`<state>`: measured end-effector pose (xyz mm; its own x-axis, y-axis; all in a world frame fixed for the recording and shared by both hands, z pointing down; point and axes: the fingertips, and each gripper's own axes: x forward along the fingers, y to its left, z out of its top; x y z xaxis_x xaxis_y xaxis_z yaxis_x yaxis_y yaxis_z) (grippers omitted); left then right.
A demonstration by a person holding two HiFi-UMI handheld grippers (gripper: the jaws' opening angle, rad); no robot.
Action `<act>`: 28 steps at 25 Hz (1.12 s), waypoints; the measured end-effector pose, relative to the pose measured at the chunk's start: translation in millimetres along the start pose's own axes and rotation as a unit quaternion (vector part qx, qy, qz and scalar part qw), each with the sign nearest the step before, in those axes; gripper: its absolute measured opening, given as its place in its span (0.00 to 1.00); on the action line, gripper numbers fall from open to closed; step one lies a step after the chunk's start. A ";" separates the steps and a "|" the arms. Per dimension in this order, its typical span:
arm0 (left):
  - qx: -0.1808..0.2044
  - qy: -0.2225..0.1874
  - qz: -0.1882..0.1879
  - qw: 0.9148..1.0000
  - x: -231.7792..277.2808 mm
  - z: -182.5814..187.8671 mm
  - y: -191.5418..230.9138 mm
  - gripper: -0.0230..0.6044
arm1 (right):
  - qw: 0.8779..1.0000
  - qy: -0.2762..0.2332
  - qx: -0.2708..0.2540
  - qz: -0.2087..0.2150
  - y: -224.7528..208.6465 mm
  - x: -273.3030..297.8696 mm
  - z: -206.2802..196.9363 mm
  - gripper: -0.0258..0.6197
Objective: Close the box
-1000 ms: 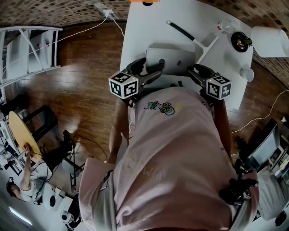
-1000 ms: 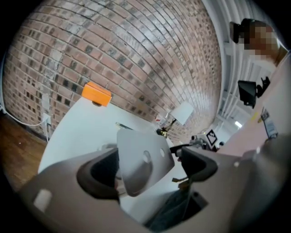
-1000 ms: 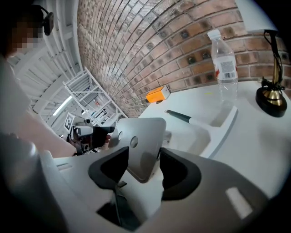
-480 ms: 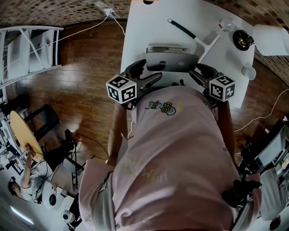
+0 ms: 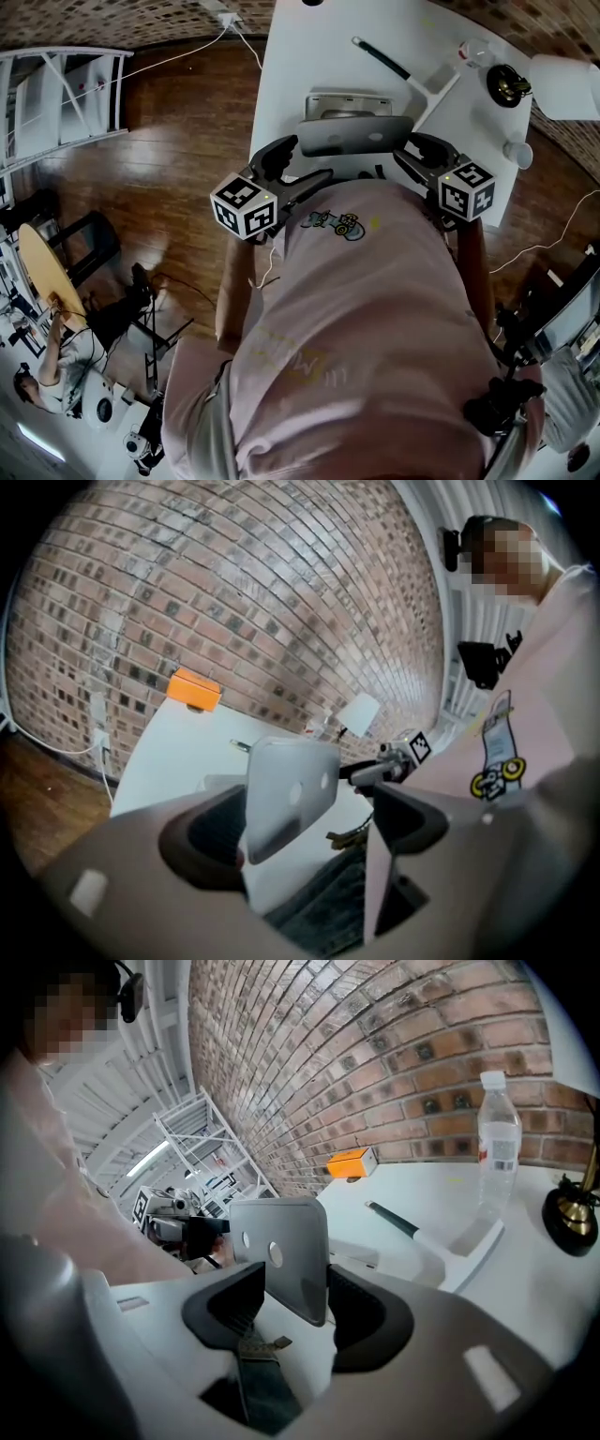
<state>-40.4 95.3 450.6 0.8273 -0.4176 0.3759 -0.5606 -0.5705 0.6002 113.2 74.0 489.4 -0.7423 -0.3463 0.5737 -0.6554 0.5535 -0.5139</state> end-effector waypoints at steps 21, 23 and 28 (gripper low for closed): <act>-0.181 0.079 -0.050 0.979 37.8 -101.1 -16.1 0.63 | 0.990 0.074 -0.108 0.045 -23.0 63.7 79.2 0.34; -0.194 0.088 -0.043 0.976 48.4 -107.3 -5.1 0.62 | 0.985 0.095 -0.135 0.051 -20.3 86.3 83.5 0.34; -0.231 0.017 -0.057 0.971 63.9 -82.3 7.2 0.43 | 0.972 0.136 -0.171 0.081 -1.3 129.0 55.4 0.15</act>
<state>11.5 122.7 537.0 0.8884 -0.3421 0.3060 -0.3950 -0.2303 0.8893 10.5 -13.3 528.8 -0.7372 -0.0458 0.6741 -0.4132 0.8200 -0.3962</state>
